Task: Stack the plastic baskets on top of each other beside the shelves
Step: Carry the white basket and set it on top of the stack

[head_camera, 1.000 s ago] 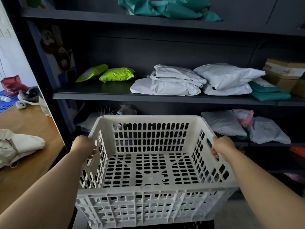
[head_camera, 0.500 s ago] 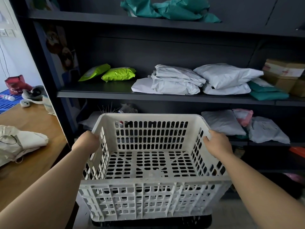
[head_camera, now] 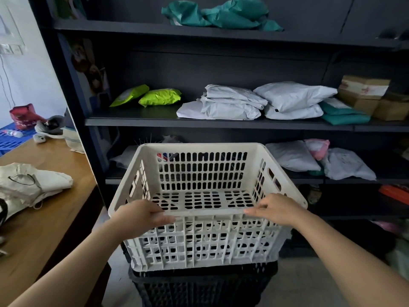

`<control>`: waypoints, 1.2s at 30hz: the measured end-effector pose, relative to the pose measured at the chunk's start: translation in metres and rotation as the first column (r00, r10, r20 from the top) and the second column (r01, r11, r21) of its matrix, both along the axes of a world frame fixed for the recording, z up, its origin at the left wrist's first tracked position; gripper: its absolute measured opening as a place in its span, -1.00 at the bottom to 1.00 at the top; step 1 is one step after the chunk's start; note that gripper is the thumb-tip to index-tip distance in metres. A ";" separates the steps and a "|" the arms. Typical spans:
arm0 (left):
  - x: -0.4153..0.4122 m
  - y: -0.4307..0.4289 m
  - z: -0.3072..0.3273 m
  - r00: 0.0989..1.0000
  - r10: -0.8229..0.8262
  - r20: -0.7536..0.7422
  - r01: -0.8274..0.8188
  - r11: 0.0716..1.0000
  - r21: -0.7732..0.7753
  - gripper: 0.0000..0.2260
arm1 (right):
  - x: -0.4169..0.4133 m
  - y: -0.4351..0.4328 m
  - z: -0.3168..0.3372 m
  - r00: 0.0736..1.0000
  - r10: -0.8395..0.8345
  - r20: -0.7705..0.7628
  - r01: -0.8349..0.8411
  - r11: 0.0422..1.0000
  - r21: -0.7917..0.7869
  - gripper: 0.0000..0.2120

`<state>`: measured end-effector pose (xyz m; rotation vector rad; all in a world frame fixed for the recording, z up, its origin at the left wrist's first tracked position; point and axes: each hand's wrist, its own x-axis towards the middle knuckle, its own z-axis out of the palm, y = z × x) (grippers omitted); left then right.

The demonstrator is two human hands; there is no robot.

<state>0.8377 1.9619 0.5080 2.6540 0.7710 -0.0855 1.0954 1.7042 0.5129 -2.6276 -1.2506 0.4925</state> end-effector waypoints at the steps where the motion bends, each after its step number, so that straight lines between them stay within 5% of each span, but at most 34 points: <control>1: -0.002 -0.001 0.000 0.999 -0.033 -0.013 0.034 0.998 0.059 -0.28 | -0.003 -0.002 0.000 1.000 0.012 0.021 -0.012 1.000 -0.020 -0.19; 21: -0.034 -0.016 -0.001 0.993 -0.085 0.080 0.069 0.981 0.184 -0.45 | -0.060 -0.024 0.006 0.998 -0.044 0.046 0.044 0.999 0.013 -0.35; 36: -0.031 -0.011 0.000 0.989 -0.091 0.115 0.053 0.953 0.300 -0.49 | -0.056 -0.024 -0.012 0.961 -0.040 0.275 -0.006 0.986 0.165 -0.25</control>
